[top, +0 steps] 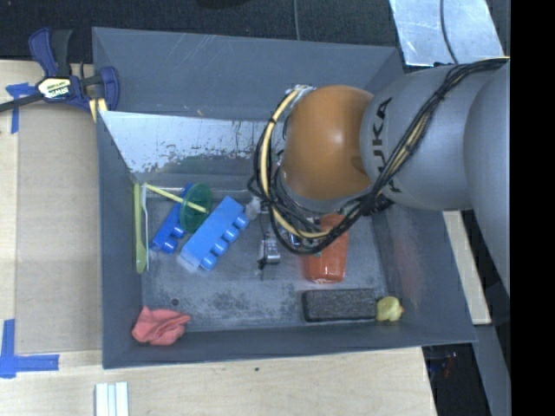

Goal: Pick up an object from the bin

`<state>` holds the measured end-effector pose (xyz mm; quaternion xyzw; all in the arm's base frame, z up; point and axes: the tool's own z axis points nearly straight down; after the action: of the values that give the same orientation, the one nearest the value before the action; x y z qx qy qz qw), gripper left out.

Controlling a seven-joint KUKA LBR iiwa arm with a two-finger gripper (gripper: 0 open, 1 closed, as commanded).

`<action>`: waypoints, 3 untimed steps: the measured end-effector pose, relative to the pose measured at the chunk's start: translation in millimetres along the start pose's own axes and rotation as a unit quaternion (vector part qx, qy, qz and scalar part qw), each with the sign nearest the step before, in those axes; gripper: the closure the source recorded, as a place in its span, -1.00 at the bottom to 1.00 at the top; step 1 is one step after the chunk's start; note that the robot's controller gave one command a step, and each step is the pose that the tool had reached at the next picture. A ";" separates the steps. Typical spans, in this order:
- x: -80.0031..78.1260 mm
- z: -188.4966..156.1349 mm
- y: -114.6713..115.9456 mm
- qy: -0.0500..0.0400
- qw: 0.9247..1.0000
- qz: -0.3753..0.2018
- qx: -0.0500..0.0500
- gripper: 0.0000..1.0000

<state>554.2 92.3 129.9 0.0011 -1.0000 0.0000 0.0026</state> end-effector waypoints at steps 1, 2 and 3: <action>-2.1 -4.0 -0.3 -0.004 1.000 0.001 0.000 -1.00; -18.2 -0.4 -56.0 -0.005 0.999 -0.041 0.000 -1.00; -33.9 -1.8 -102.5 -0.008 1.000 -0.020 -0.001 -1.00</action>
Offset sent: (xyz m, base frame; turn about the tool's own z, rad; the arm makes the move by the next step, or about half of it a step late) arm 0.0277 -0.0949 -0.0025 -0.1262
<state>588.3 -10.1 131.6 0.0212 -0.9998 -0.0010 -0.0050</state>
